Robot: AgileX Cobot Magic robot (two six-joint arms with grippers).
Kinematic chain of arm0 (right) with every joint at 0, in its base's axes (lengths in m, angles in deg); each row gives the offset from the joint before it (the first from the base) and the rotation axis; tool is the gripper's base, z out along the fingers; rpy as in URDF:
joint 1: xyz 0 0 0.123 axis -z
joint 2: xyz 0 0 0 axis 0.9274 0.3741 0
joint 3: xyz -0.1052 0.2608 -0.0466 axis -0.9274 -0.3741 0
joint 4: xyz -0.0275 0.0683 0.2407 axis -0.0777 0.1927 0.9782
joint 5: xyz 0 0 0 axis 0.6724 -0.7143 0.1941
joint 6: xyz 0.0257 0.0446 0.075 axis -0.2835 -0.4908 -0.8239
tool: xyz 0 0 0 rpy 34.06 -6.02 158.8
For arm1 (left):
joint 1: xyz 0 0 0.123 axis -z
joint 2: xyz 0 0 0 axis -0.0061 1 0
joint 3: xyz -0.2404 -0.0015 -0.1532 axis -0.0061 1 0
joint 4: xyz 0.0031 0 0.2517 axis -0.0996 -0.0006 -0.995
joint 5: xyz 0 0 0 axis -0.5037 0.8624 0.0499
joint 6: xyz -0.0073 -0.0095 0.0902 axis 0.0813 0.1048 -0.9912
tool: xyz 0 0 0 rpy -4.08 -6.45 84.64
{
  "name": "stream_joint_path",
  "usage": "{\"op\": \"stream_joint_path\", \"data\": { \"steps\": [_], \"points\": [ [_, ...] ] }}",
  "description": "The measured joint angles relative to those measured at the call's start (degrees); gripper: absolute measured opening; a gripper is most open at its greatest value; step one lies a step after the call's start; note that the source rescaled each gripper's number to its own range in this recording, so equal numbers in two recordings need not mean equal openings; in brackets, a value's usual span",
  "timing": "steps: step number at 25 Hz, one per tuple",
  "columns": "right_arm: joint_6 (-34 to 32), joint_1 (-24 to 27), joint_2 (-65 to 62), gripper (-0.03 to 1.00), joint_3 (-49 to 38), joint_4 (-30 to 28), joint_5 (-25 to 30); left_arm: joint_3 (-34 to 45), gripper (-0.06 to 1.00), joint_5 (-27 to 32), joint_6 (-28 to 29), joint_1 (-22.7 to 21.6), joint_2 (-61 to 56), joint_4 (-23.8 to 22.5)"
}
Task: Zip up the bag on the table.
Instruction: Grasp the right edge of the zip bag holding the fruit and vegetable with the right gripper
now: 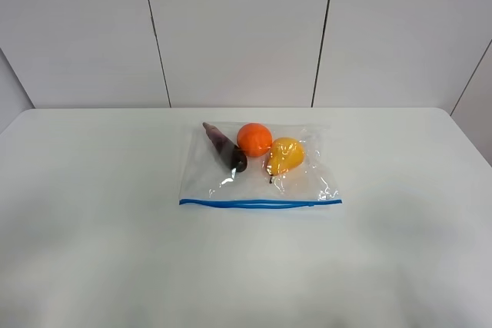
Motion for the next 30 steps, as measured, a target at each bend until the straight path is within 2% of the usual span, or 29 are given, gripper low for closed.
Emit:
{"op": "stream_joint_path", "data": {
  "steps": [6,10,15,18,20,25,29,30],
  "points": [
    [2.9,0.0,13.4,0.93,5.9,-0.1,-3.4,0.0,0.85,0.0,0.0,0.0,0.0,0.0],
    [3.2,0.0,27.8,0.93,11.2,5.5,-6.5,0.0,0.85,0.0,0.0,0.0,0.0,0.0],
    [6.9,0.0,46.4,0.93,16.0,17.8,-9.4,0.0,0.85,0.0,0.0,0.0,0.0,0.0],
    [11.7,0.0,57.4,0.93,18.3,26.5,-9.9,0.0,0.85,0.0,0.0,0.0,0.0,0.0],
    [15.7,0.0,64.4,0.93,19.7,32.1,-10.0,0.0,0.85,0.0,0.0,0.0,0.0,0.0],
    [26.5,0.2,80.8,0.91,23.1,41.9,-10.0,0.0,0.85,0.0,0.0,0.0,0.0,0.0],
    [36.4,3.0,91.3,0.88,26.0,52.2,-6.6,0.0,0.85,0.0,0.0,0.0,0.0,0.0],
    [40.7,5.2,95.0,0.88,27.1,56.6,-4.2,0.0,0.85,0.0,0.0,0.0,0.0,0.0]
  ]
}}
